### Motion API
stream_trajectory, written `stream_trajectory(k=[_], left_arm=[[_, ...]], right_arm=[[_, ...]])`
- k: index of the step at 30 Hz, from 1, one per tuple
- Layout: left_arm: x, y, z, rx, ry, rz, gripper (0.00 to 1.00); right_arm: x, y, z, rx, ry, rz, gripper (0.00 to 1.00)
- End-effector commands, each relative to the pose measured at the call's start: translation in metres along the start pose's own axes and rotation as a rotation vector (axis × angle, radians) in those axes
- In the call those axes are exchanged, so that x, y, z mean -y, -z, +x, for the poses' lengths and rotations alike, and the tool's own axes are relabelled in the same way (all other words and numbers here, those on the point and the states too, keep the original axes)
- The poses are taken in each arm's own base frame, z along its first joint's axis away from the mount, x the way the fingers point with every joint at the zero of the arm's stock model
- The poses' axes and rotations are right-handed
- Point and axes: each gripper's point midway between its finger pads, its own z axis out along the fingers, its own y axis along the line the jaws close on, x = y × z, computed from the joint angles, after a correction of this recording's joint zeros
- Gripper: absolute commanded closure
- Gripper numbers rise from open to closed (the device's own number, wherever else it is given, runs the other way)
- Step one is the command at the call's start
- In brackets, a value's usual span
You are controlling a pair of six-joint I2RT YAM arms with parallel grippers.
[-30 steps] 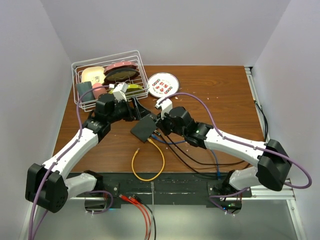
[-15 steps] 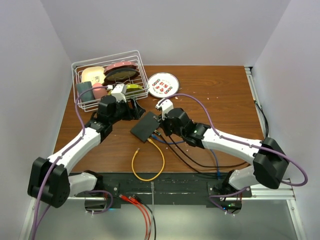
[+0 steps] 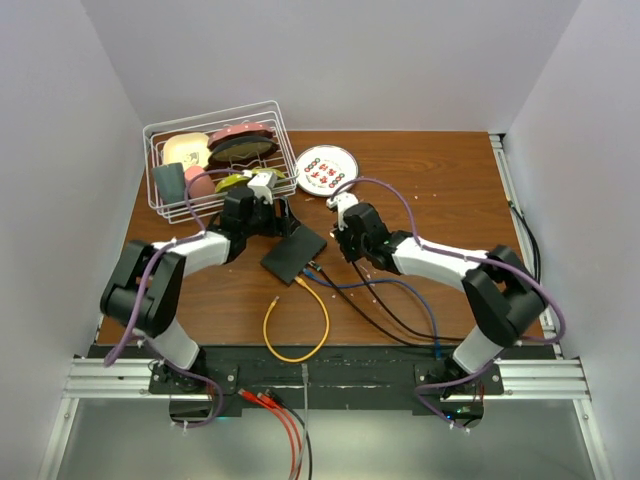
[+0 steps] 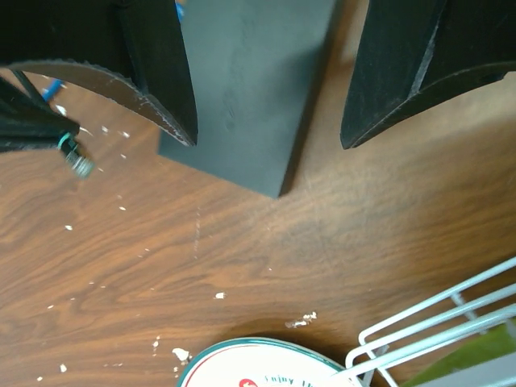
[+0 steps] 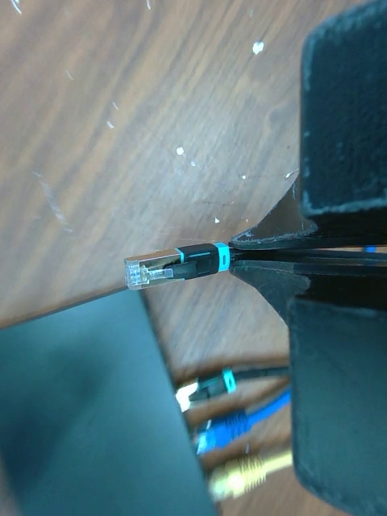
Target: Insert the plug into the switch port
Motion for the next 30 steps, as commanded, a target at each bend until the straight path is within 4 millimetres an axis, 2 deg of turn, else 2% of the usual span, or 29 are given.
stream_trajectory(k=[1,5,8,11,16,30], left_arm=[[-0.004,-0.026,-0.016,0.055,-0.045,0.076,0.25],[-0.010,-0.036,-0.005,0.026,-0.016,0.124,0.27],[-0.015,-0.037,0.000,0.006,0.002,0.139,0.27],[-0.014,-0.037,0.002,-0.007,0.011,0.160,0.27],[-0.011,-0.036,0.006,-0.037,0.029,0.179,0.27],[-0.003,-0.035,0.018,-0.089,0.055,0.232,0.31]], right_arm=[[-0.012,-0.013,-0.009,0.004,0.058,-0.058,1.00],[-0.015,-0.027,0.006,-0.045,0.077,-0.080,1.00],[-0.019,-0.030,0.012,-0.070,0.089,-0.106,1.00],[-0.025,-0.028,0.017,-0.079,0.086,-0.135,1.00],[-0.022,-0.026,0.027,-0.123,0.090,-0.127,1.00],[-0.041,-0.021,0.043,-0.200,0.143,-0.148,1.00]])
